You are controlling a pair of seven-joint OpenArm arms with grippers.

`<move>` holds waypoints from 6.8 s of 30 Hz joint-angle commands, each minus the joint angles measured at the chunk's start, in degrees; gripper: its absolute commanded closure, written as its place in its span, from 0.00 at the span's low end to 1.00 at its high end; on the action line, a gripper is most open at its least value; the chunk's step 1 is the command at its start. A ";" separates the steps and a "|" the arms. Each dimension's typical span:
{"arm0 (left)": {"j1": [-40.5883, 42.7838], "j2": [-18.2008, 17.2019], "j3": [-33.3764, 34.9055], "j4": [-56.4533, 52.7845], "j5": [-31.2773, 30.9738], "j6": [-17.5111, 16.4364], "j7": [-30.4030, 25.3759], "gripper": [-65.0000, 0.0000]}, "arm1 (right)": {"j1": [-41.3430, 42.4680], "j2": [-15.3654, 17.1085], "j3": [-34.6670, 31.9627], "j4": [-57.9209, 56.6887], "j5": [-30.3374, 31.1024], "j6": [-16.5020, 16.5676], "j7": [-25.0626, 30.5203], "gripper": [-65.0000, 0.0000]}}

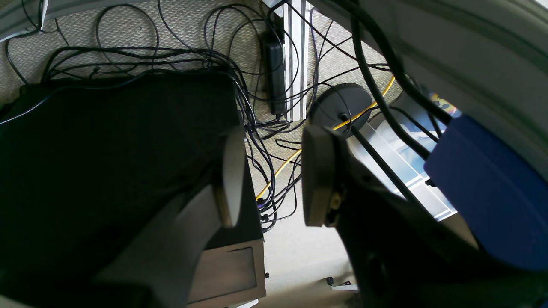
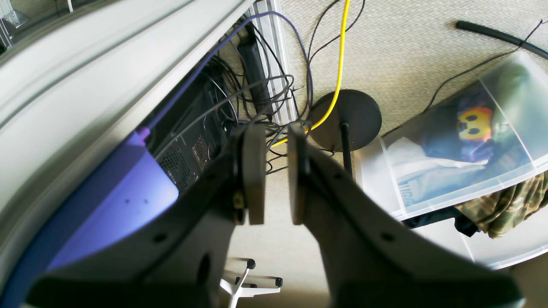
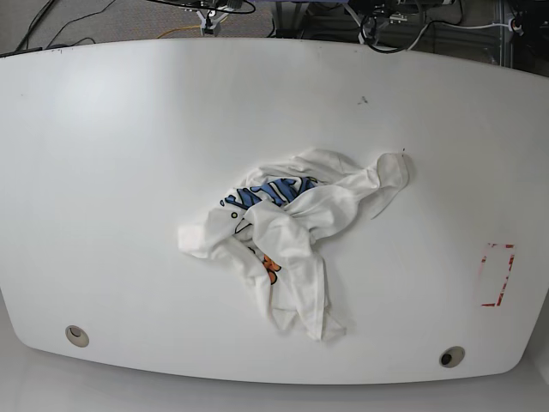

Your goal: Layout the t-shirt on the table in an organized manner, then fold the t-shirt properly

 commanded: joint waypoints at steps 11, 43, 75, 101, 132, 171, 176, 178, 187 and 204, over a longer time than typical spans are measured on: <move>0.24 -0.03 0.25 0.28 -0.05 -0.23 0.44 0.69 | -0.44 -0.01 0.05 -0.03 -0.21 0.01 -0.81 0.86; 0.46 -0.23 0.32 1.01 0.05 -0.11 0.58 0.69 | -0.85 -0.02 -0.17 -0.03 -0.33 0.26 -1.71 0.86; 1.46 -0.29 0.57 2.43 0.12 -0.23 -0.05 0.69 | -0.43 -0.27 -0.34 1.07 0.04 0.05 -1.49 0.88; 4.89 -0.29 -0.48 6.21 0.03 0.04 -2.43 0.69 | -3.33 -0.27 -0.34 4.58 0.04 0.05 -1.58 0.88; 23.44 -0.29 -2.07 31.53 -2.17 2.15 -12.36 0.69 | -24.78 -0.62 -0.34 38.34 0.13 -1.70 -0.26 0.88; 54.12 -0.73 -2.24 76.01 -5.77 1.97 -12.27 0.69 | -57.05 -0.62 -0.34 87.57 0.66 -1.44 -2.81 0.94; 57.20 -0.37 -4.09 81.81 -5.77 1.97 -12.27 0.69 | -60.39 -0.62 -0.34 93.02 0.66 -1.44 -2.81 0.94; 58.16 -0.37 -5.06 84.01 -5.77 1.88 -12.27 0.69 | -61.71 -0.62 -0.34 95.40 0.75 -1.44 -2.81 0.94; 63.00 -0.64 -8.48 92.80 -12.10 -1.54 -12.10 0.69 | -67.95 -0.62 -0.34 105.86 0.75 -1.44 -2.81 0.94; 66.43 2.26 -17.45 105.55 -16.14 -6.64 -12.01 0.69 | -72.70 -0.62 -0.25 116.06 0.66 -1.53 -1.93 0.94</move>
